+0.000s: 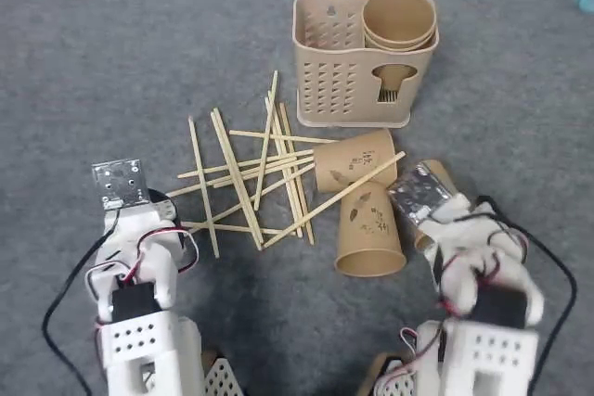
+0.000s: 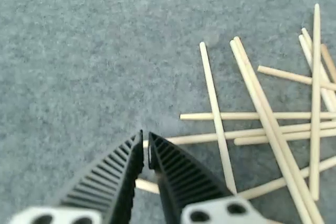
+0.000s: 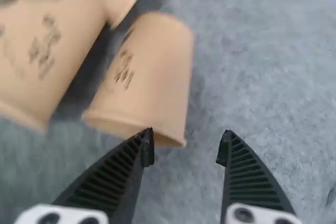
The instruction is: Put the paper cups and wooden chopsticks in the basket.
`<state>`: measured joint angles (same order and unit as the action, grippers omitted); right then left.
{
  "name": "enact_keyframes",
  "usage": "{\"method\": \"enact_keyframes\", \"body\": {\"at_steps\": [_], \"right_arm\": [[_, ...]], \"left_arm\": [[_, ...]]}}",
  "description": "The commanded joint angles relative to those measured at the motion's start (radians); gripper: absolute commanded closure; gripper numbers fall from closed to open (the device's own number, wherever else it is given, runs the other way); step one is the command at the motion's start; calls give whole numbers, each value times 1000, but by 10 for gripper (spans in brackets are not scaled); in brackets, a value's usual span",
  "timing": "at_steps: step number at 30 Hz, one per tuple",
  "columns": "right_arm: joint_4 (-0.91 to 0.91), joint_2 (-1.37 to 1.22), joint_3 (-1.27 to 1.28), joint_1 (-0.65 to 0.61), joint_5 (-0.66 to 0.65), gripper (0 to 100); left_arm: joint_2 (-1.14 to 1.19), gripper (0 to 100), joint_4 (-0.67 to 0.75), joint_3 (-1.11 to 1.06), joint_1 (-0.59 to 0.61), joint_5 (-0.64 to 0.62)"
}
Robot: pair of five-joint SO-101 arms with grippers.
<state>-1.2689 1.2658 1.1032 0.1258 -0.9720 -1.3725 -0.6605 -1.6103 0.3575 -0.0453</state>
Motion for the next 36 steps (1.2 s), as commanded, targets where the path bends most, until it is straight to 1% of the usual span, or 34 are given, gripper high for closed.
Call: {"method": "enact_keyframes", "body": {"at_steps": [1, 4, 6, 11, 15, 17, 19, 20, 21, 23, 25, 27, 33, 36], "right_arm": [[-39, -189, -112, 27, -186, 782], [-35, -295, -123, 25, -249, 782], [-2, -344, -123, 22, -252, 782], [234, -438, -103, 36, -173, 782], [403, -507, -92, 41, -100, 787], [447, -521, -94, 48, -48, 824], [461, -510, -97, 54, -2, 922], [460, -501, -107, 56, 18, 983], [450, -490, -123, 58, 35, 998], [449, -470, -140, 70, 75, 963], [449, -453, -161, 85, 117, 994], [412, -452, -204, 94, 144, 988], [81, -458, -443, 99, 224, 991], [-87, -503, -588, 97, 258, 991]], "left_arm": [[-15, 987, 40, 5, 9, 12], [-15, 987, 43, -2, 9, 14], [-15, 987, 43, -4, 9, 14], [-15, 987, 43, -4, 9, 17], [-15, 987, 43, -5, 9, 51], [-15, 987, 57, -7, 9, 51], [-17, 987, 94, -27, 9, 52], [-17, 987, 112, -35, 9, 52], [-17, 987, 124, -39, 9, 52], [-17, 987, 126, -41, 9, 52], [-17, 987, 126, -42, 9, 52], [-17, 987, 126, -42, 9, 52], [-17, 987, 126, -42, 9, 52], [-17, 987, 126, -44, 9, 52]]}}
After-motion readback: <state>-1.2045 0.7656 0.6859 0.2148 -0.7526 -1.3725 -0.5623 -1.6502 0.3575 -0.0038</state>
